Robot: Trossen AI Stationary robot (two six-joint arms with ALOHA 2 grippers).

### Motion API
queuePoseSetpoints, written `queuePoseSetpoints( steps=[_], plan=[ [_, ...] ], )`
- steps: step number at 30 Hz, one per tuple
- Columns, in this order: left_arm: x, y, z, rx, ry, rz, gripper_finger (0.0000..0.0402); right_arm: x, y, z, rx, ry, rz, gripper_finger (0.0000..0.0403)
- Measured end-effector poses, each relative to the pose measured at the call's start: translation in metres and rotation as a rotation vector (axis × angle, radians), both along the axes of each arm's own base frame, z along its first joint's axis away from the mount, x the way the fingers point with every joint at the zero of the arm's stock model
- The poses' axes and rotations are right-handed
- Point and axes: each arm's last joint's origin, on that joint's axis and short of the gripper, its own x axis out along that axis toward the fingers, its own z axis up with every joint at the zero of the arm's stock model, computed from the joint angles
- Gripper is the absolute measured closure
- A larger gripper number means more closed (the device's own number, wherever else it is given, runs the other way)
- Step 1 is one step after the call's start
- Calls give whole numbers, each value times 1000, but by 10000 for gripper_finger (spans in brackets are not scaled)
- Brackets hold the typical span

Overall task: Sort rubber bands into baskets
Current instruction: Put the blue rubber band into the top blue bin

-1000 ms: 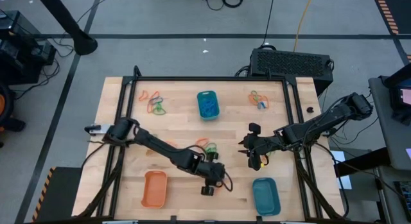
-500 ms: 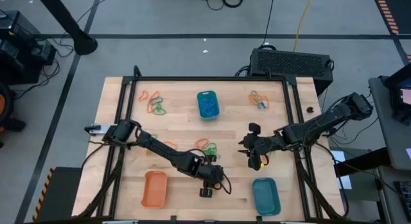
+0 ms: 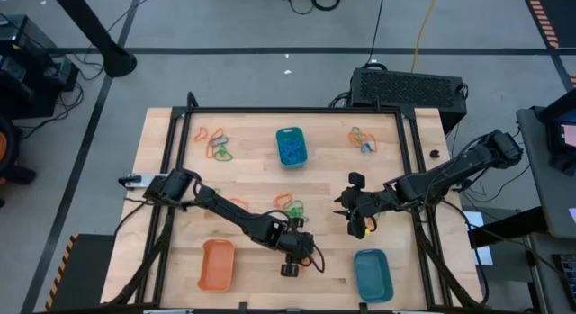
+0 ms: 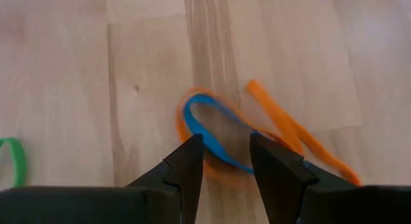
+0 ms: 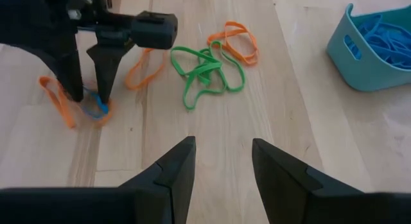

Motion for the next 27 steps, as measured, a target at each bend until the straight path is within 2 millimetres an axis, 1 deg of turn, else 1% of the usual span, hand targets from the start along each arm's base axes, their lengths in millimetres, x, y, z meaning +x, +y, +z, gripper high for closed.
queuePoseSetpoints(
  steps=[9,15,18,24,27],
  plan=[
    [0,0,-2,2,7,0,265,0,0,0,-6,-1,5,257],
    [-3,3,-3,22,47,6,269,0,0,0,-6,-1,5,257],
    [-3,3,-3,28,50,9,295,0,0,0,-6,-1,5,257],
    [-3,4,-3,31,46,7,387,0,0,0,-6,-1,5,257],
    [-2,4,0,39,20,-1,394,0,0,0,-6,-1,5,257]
  ],
)
